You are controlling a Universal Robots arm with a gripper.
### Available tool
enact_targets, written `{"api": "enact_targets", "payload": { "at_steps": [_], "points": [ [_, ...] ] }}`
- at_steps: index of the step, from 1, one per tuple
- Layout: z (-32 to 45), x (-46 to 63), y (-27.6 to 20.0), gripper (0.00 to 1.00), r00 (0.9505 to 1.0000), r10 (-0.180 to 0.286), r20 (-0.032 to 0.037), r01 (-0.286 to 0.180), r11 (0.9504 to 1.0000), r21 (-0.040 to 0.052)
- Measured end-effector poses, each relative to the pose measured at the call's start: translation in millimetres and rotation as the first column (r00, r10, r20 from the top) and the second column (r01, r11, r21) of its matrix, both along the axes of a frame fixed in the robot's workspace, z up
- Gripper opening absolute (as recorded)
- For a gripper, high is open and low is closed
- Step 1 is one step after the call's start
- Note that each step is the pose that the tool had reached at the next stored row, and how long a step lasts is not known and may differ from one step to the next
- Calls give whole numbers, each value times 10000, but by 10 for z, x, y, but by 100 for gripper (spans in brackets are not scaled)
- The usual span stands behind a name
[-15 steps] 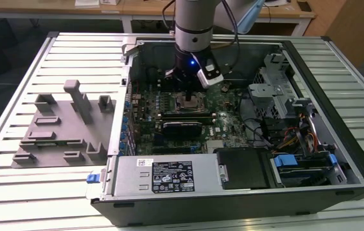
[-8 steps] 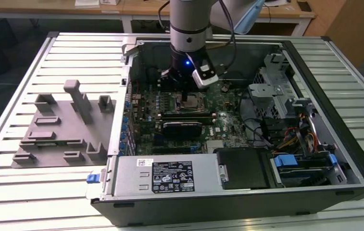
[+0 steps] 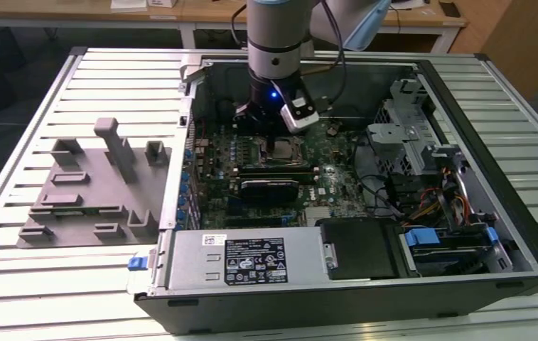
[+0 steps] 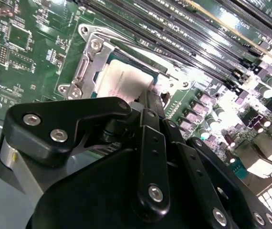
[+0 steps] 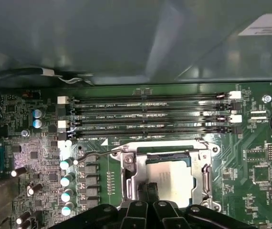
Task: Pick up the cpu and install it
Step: 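Close the cpu cover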
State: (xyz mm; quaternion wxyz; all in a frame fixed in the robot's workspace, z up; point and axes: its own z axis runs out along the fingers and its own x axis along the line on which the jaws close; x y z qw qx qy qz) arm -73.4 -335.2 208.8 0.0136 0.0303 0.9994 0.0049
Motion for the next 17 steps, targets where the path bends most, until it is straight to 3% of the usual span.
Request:
{"api": "enact_targets", "payload": {
  "at_steps": [17],
  "points": [
    [-75, -143, 0, 11, 10000, 1, 67, -1, 10000, 5]
  ]
}}
